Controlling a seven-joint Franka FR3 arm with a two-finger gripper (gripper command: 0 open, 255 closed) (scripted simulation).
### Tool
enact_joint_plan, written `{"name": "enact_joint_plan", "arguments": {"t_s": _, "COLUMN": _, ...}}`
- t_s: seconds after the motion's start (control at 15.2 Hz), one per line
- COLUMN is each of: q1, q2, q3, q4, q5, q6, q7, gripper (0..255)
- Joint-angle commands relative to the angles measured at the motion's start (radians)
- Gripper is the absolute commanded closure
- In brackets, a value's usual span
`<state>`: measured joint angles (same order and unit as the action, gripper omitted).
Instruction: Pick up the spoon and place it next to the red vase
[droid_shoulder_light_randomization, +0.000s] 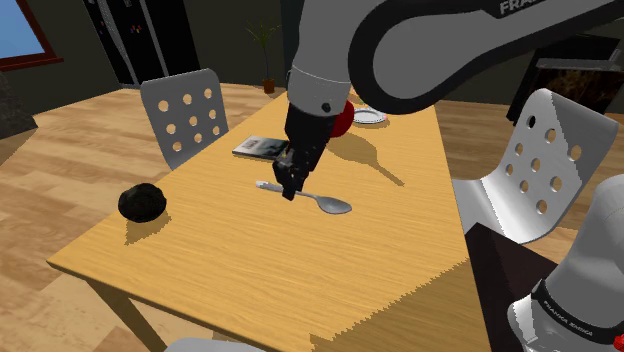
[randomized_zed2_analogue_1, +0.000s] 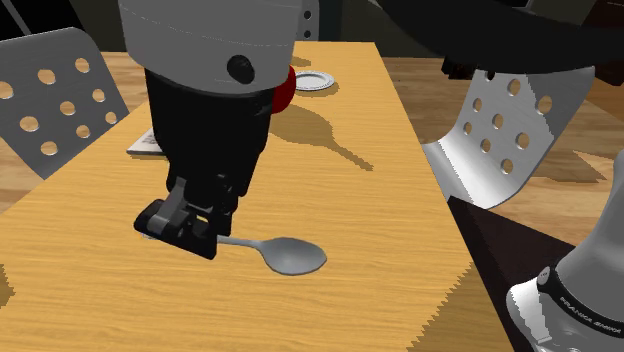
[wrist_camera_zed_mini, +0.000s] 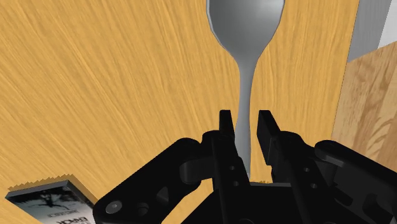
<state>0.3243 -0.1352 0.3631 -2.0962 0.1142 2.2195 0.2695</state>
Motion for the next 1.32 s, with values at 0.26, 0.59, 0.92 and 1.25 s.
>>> {"name": "enact_joint_plan", "arguments": {"t_s": 0.26, "q1": -0.001, "q2": -0.018, "q3": -0.004, "q4": 0.064, "q5": 0.002, "q6": -0.082, "q7": 0.002, "gripper": 255}}
{"name": "enact_joint_plan", "arguments": {"t_s": 0.59, "q1": -0.003, "q2": -0.025, "q3": -0.007, "q4": 0.125, "q5": 0.001, "q6": -0.148, "q7": 0.004, "gripper": 255}}
{"name": "enact_joint_plan", "arguments": {"t_s": 0.92, "q1": -0.005, "q2": -0.025, "q3": -0.01, "q4": 0.191, "q5": -0.002, "q6": -0.215, "q7": 0.008, "gripper": 255}}
{"name": "enact_joint_plan", "arguments": {"t_s": 1.25, "q1": -0.007, "q2": -0.02, "q3": -0.011, "q4": 0.264, "q5": -0.006, "q6": -0.283, "q7": 0.014, "gripper": 255}}
